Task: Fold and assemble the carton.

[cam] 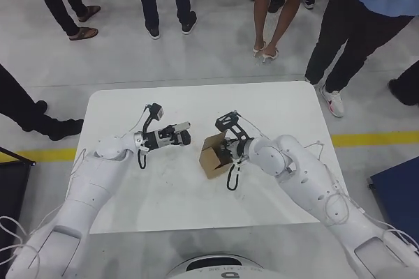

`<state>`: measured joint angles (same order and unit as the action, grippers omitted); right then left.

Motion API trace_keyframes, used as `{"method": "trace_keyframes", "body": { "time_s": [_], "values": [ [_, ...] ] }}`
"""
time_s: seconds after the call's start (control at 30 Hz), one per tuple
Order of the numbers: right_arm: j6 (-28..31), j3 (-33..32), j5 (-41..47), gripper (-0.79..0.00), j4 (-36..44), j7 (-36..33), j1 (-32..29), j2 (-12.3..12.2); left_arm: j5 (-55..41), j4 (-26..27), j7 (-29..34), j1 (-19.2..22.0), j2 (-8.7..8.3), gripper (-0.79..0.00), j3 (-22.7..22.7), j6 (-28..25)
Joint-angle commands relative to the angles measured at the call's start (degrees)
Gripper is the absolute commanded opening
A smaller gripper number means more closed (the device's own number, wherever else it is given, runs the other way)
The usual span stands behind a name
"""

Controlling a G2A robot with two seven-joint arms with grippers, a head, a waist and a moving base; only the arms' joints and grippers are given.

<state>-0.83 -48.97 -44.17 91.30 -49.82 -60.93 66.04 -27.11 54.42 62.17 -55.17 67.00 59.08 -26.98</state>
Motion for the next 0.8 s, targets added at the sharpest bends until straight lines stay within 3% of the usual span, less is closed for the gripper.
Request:
{"method": "trace_keyframes", "body": {
  "time_s": [0.0,0.13,0.27,0.3,0.33,0.37,0.57,0.67,0.77],
  "values": [
    [-0.4,0.0,-3.9,-0.785,0.5,1.8,0.1,-0.1,0.2,0.3,-0.1,-0.1,-0.05,0.0,0.2,0.1],
    [-1.8,-1.0,-7.8,-0.785,2.7,5.5,-1.0,-0.3,0.6,0.9,-0.3,-0.3,-0.14,0.0,0.5,0.3],
    [-3.3,-1.1,-7.6,-0.785,0.9,5.0,-1.4,0.0,0.9,1.2,-0.3,-0.5,-0.2,0.0,0.7,0.5],
    [-3.3,-0.7,-6.9,-0.668,0.1,4.4,-1.1,0.2,1.1,1.3,-0.4,-0.5,-0.22,0.0,0.8,0.7],
    [-3.4,-0.4,-6.3,-0.222,-0.6,4.0,-0.6,0.5,1.3,1.4,-0.4,-0.5,-0.24,0.0,0.8,0.9],
    [-3.4,-0.2,-5.6,0.0,-1.2,3.6,-0.3,0.7,1.7,1.4,-0.6,-0.5,-0.29,0.0,0.8,1.4],
    [0.9,-3.4,1.1,0.0,-1.7,8.5,-1.2,0.8,4.9,2.7,-2.4,-0.7,-0.72,0.0,1.4,4.7],
    [8.7,-7.4,4.7,0.0,-1.4,15.9,-4.2,0.0,6.8,4.4,-3.3,-0.7,-1.01,0.0,1.9,6.7],
    [22.8,-11.2,6.5,0.0,-3.4,22.9,-7.4,-1.0,8.8,6.1,-4.3,-0.3,-1.28,0.0,2.3,9.3]
  ]
}}
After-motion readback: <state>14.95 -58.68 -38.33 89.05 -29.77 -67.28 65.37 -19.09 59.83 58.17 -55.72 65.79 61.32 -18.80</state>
